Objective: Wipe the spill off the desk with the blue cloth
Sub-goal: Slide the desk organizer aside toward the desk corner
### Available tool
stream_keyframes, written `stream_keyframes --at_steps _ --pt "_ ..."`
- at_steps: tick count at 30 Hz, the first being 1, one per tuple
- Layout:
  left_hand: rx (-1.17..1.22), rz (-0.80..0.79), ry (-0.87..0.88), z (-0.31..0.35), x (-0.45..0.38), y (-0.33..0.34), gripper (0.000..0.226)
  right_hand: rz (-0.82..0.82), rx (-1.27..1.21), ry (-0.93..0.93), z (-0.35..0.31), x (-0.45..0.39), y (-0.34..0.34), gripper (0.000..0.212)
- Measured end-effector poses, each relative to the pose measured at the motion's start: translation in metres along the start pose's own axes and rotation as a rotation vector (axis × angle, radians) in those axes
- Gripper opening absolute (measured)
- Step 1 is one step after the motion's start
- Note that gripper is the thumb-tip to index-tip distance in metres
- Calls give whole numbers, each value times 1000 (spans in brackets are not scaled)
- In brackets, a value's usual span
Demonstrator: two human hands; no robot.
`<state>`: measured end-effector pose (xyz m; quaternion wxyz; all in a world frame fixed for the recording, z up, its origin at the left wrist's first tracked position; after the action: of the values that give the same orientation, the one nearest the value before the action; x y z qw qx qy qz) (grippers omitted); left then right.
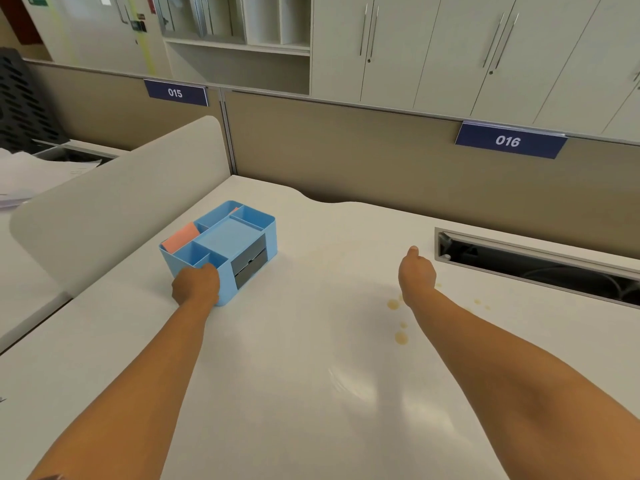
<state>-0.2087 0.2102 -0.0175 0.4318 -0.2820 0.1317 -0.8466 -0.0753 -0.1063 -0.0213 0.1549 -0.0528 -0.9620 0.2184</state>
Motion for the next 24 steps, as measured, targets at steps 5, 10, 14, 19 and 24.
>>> stream_keyframes --at_steps 5,10,14,19,24 --pt "-6 123 146 -6 12 8 61 -14 22 -19 -3 3 4 59" --pt "-100 212 618 6 32 28 53 -43 72 -36 -2 -2 6 43" --pt "114 -122 878 16 68 66 34 -74 86 -74 1 1 7 39" --pt "255 -439 677 27 90 121 27 -56 17 -83 7 8 5 35" --pt "234 -700 454 33 112 172 32 -49 -23 -91 13 14 -8 33"
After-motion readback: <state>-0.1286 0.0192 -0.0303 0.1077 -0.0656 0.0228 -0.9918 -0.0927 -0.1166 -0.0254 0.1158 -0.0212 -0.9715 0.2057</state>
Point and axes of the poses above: each hand's wrist, its own x-axis away from the middle knuckle, its own y-axis out of the palm, z = x × y, the point moved 1 cm from there along -x, towards the middle knuckle, and after that the axes turned 9 degrees about -z, right-handed, at the moved point
